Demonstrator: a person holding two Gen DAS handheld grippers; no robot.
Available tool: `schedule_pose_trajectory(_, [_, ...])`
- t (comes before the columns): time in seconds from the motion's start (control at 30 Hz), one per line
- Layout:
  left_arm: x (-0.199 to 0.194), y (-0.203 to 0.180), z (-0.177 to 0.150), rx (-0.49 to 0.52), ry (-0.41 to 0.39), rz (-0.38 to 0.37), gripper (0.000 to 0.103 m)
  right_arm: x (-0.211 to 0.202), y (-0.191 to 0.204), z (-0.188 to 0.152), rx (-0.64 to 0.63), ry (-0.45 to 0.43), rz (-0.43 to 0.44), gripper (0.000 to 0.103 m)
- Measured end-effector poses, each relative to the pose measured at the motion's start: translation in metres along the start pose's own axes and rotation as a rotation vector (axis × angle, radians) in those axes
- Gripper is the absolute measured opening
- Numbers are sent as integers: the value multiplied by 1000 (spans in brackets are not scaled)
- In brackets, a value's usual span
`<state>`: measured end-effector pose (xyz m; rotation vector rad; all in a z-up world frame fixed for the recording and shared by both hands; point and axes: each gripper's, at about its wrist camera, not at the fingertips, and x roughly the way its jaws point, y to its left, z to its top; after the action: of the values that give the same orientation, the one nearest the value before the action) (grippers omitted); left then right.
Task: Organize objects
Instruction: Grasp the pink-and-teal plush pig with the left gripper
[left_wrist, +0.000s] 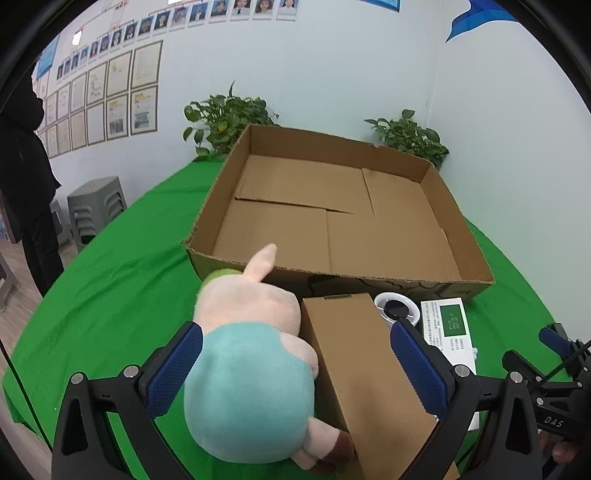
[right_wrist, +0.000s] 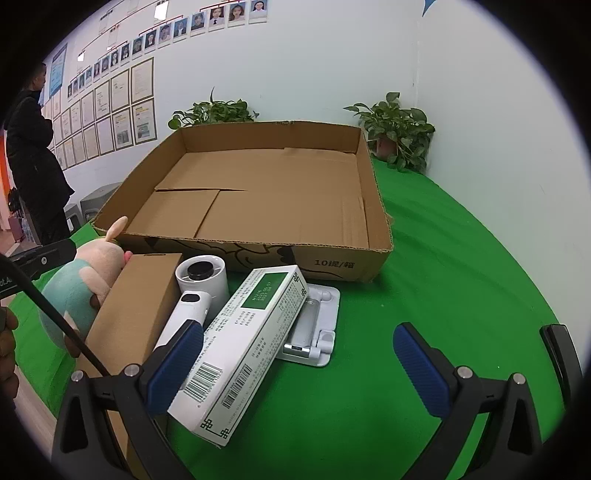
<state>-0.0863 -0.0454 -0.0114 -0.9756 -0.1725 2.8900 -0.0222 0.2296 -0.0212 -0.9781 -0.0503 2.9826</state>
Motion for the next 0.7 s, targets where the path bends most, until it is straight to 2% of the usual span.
schedule_pose_trajectory(0.1, [5,1,0,-8,26,-16,96,-1,1,-2,-14,-2,-18,102])
schedule_pose_trajectory(0.23, [7,-1,2,-9,40,-35,96,-2,-1,-1,-14,-3,-16,102])
schedule_pose_trajectory(0.4, [4,-5,3,35,27,-11,96,-2,2,0,-31,-10,7,102])
schedule_pose_trajectory(0.6, [4,10,9,15,48,-13,97,-1,5,1,-48,-6,21,102])
schedule_pose_trajectory(0.7, [8,19,7,7,68,10,97,-6,9,3,-89,-43,32,102])
